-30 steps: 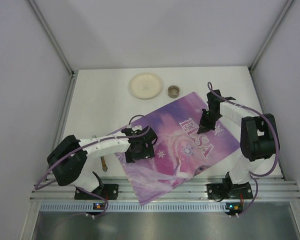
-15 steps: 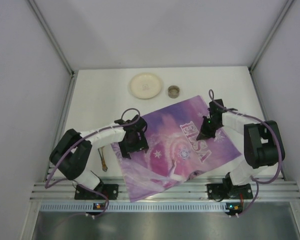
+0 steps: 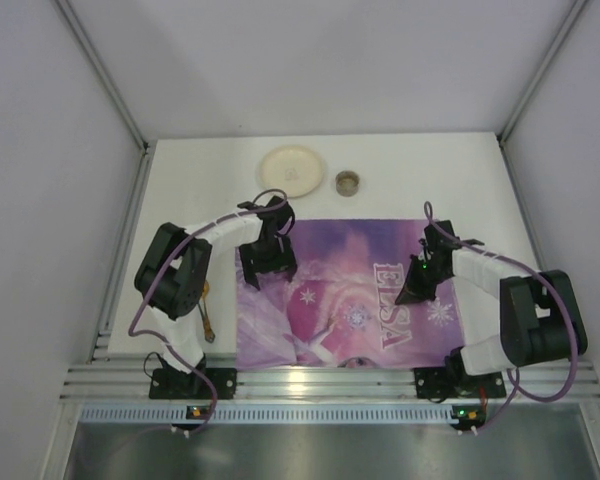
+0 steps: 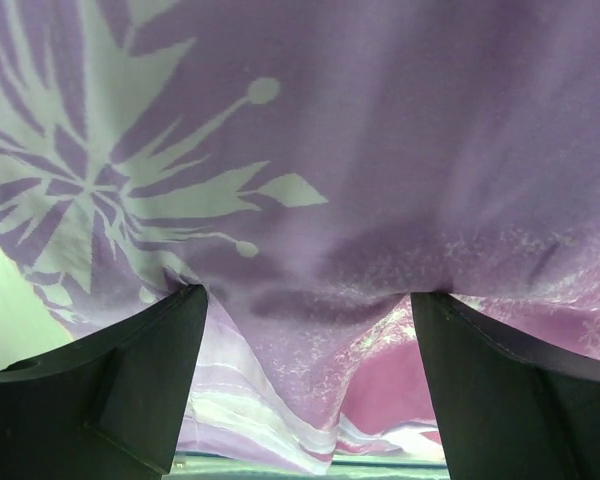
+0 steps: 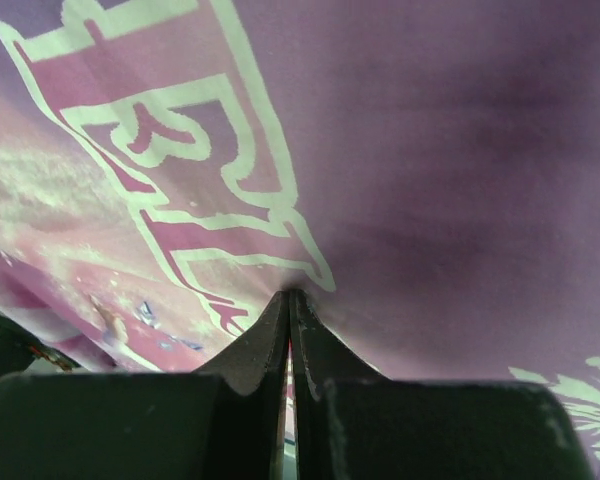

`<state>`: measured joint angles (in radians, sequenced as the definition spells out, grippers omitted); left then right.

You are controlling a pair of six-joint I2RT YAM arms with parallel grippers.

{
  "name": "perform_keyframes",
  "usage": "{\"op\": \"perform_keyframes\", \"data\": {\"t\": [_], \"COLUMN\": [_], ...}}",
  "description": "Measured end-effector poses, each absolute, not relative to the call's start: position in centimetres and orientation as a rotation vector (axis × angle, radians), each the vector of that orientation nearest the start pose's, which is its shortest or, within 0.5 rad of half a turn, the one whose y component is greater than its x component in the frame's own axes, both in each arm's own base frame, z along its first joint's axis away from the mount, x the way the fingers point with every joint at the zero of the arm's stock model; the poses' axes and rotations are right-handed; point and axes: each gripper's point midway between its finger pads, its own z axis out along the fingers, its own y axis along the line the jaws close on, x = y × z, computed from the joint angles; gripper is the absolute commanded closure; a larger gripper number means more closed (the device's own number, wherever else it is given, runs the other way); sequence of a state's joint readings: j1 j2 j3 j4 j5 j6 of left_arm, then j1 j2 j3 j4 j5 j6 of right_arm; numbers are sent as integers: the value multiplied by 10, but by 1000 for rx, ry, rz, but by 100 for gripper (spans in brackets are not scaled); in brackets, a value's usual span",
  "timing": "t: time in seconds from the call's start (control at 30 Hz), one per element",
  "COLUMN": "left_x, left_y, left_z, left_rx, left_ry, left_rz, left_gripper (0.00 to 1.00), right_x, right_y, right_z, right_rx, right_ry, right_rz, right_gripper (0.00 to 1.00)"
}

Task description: Set the dinner table for one person

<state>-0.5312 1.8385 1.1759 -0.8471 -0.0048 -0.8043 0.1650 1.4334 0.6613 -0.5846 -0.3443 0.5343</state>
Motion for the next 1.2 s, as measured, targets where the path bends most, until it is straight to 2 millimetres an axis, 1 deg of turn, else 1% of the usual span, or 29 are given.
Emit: {"op": "perform_keyframes", "data": {"t": [0.13, 0.27, 0.4, 0.53, 0.6, 0.7, 0.77, 0.93, 1.03, 1.1, 1.2], "left_x": [278, 297, 316, 332, 341, 361, 369, 371, 361, 352, 345], "left_y": [-186, -192, -196, -193, -188, -182, -177, -170, -164, -160, -155], "left_z": [16, 17, 18, 19, 18, 20, 20, 20, 20, 20, 21], "left_rx": [-371, -323, -284, -280, -294, -318, -334, -374, -394, -408, -409], "left_ry": [3021, 2994, 2971, 2952, 2949, 2935, 2922, 2910, 2901, 2909, 2916], "left_rz": [-46, -39, -35, -34, -30, -26, -21, -14, -1, 8, 30], "left_gripper": [12, 12, 12, 12, 12, 12, 12, 12, 12, 12, 11], "right_x": [194, 194, 199, 216, 224, 239, 248, 273, 286, 290, 302], "right_y": [113, 110, 108, 106, 105, 105, 105, 104, 100, 98, 97], "right_z": [13, 14, 14, 16, 18, 22, 24, 22, 17, 16, 16], "right_rx": [495, 494, 483, 466, 460, 454, 446, 429, 428, 437, 461], "right_ry": [2987, 3028, 3065, 3065, 3057, 3042, 3036, 3029, 3037, 3053, 3058], "right_rz": [599, 560, 523, 480, 462, 446, 435, 399, 378, 378, 399], "right_gripper": [100, 100, 100, 100, 100, 100, 100, 100, 100, 100, 100]}}
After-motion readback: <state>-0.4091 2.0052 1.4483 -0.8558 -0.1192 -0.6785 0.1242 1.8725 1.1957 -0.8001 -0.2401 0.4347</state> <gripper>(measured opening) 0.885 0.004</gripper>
